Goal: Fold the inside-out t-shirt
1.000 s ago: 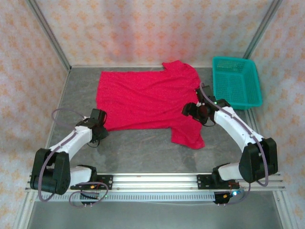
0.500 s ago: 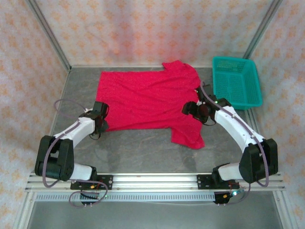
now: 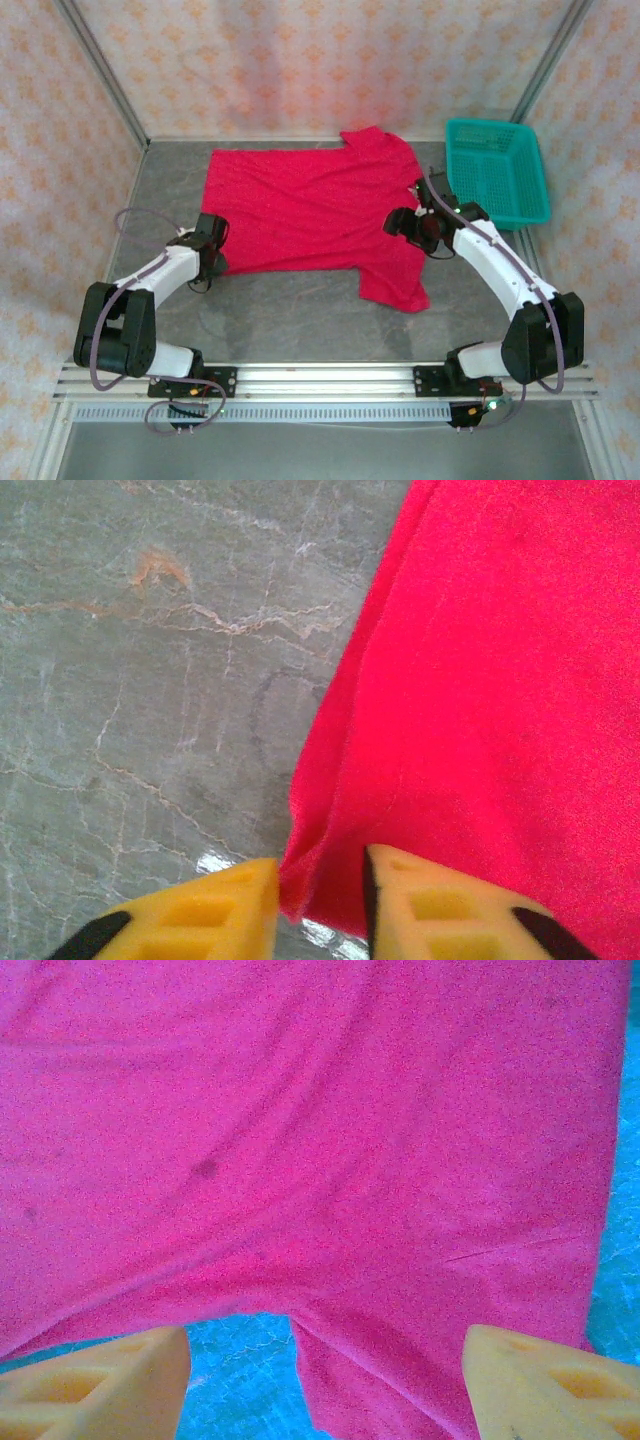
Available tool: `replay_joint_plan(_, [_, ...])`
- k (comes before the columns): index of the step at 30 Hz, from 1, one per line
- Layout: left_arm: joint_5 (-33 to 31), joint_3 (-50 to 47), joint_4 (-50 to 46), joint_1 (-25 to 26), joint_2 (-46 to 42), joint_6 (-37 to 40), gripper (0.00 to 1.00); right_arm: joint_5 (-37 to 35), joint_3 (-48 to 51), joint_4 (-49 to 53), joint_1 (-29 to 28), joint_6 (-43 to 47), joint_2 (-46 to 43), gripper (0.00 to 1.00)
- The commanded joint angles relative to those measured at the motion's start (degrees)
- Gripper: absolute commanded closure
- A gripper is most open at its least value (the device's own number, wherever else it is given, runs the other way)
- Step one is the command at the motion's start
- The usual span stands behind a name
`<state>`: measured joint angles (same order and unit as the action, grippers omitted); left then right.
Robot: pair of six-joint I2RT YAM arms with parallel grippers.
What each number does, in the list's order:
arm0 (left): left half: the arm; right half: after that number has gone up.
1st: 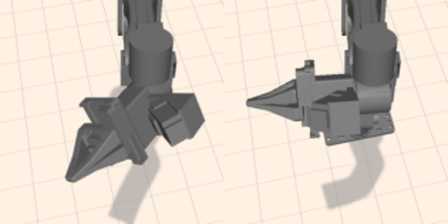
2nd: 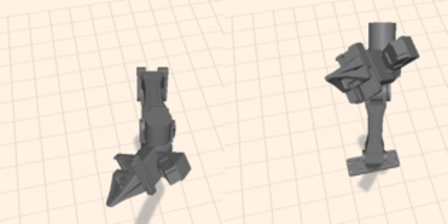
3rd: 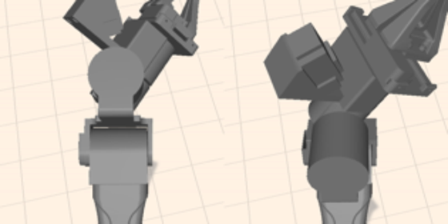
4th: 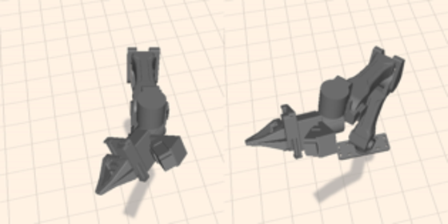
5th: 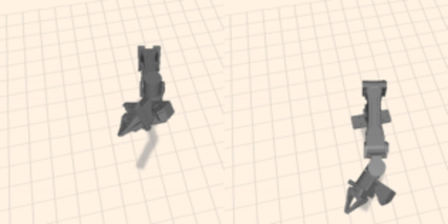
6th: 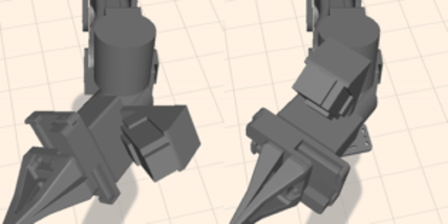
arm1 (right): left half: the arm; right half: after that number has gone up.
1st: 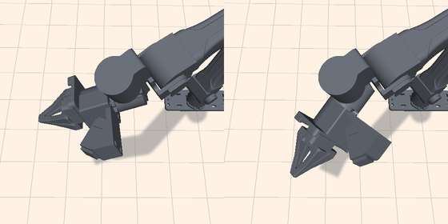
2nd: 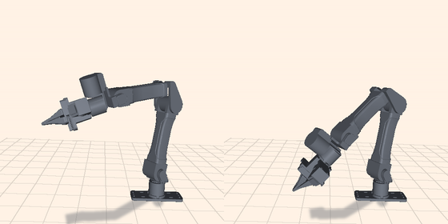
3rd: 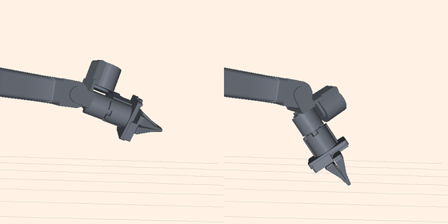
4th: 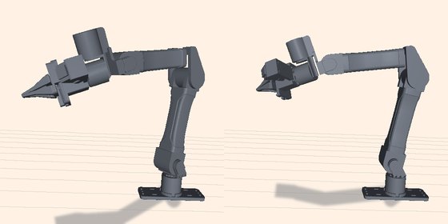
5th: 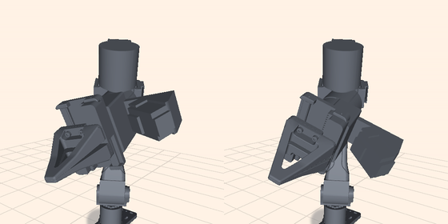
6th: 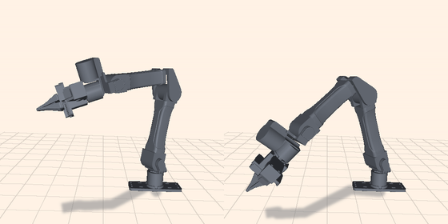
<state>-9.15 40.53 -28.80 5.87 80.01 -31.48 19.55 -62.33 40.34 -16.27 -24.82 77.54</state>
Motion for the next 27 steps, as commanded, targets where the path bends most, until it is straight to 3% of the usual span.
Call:
replay_joint_plan(1, [-0.3, -1.6, 0.2, -0.4, -0.9, -0.7, 0.61, -0.6, -1.3, 2.3, 1.1, 1.2, -2.1, 0.28])
replay_joint_plan(3, [0.1, -2.1, 0.3, -0.4, -1.2, -1.0, 0.57, -0.3, -1.4, 2.3, 1.5, 1.2, -2.4, 0.27])
replay_joint_plan(6, [0.1, -2.6, 0.4, -0.5, -0.6, -1.5, 0.6, 0.2, -1.7, 2.4, 2.0, 1.3, -2.5, 0.27])
replay_joint_plan(14, [-2.7, -0.9, -0.7, -0.7, 1.3, -2.0, 1.0, -0.7, -2.3, 4.7, 3.0, 2.1, -3.2, 0.27])
replay_joint_plan(20, [-0.5, 7.2, -7.8, -0.7, -5.6, -1.2, 1.0, -5.1, 4.6, 11.8, 3.1, 1.1, -5.9, 0.31])
replay_joint_plan(27, [7.1, 12.9, -10.3, -1.2, -11.0, -1.8, 1.0, -3.6, 20.3, 7.7, 2.9, -3.2, -11.4, 0.45])
